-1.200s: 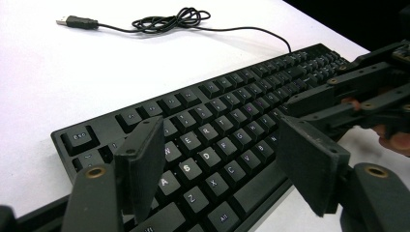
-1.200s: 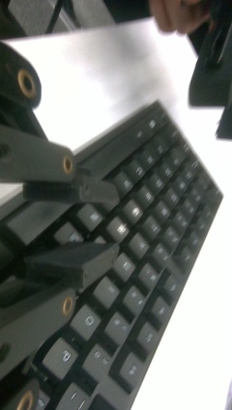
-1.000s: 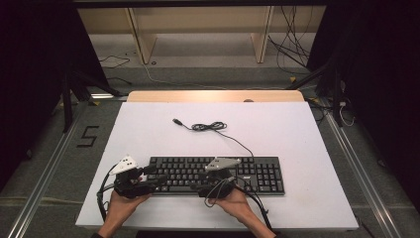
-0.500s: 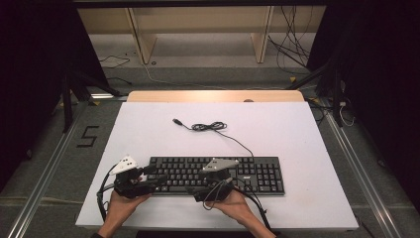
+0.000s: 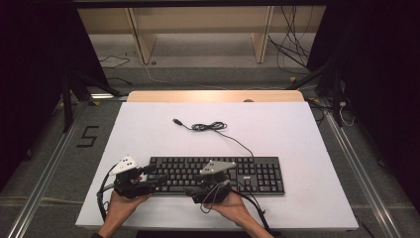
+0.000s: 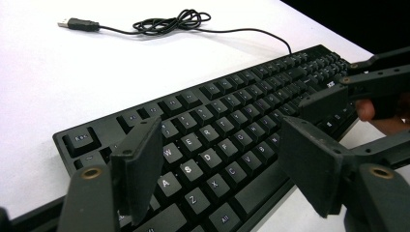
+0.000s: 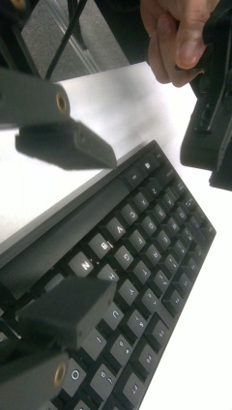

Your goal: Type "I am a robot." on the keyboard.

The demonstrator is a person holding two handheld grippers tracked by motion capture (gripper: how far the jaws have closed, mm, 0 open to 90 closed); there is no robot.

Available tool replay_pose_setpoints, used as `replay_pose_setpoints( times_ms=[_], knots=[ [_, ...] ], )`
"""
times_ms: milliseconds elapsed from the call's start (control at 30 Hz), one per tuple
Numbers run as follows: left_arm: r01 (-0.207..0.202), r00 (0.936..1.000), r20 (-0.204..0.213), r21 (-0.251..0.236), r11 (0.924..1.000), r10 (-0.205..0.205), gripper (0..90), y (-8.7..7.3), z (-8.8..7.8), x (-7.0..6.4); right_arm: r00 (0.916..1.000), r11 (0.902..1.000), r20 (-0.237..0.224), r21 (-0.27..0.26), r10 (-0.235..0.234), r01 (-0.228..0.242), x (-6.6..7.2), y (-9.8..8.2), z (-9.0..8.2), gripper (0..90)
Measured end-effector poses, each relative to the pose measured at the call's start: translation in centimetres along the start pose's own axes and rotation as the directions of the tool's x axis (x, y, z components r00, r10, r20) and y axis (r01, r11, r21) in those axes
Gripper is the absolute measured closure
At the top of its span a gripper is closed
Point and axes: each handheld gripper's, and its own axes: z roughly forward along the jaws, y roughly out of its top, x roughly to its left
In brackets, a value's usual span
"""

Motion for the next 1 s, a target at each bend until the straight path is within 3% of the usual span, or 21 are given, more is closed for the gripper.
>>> replay_pose_setpoints(
  times_ms=[300,600,1000],
  knots=[
    [-0.001,1.0,-0.003,-0.007,1.0,0.001,30.7,0.0,-0.1,0.0,0.9997,0.9997,0.025,0.025,0.006,-0.007,0.0,-0.3,0.4,63.9],
    [-0.002,1.0,-0.004,-0.012,0.9999,0.002,30.2,0.0,-0.1,0.0,0.9989,0.9993,0.046,0.037,0.001,-0.003,-0.2,-0.5,0.7,79.4],
    [-0.001,1.0,-0.005,-0.012,0.9999,0.001,30.3,0.0,-0.1,0.0,0.9981,0.9979,0.06,0.063,-0.013,0.01,-0.4,-0.7,1.2,88.6]
  ],
)
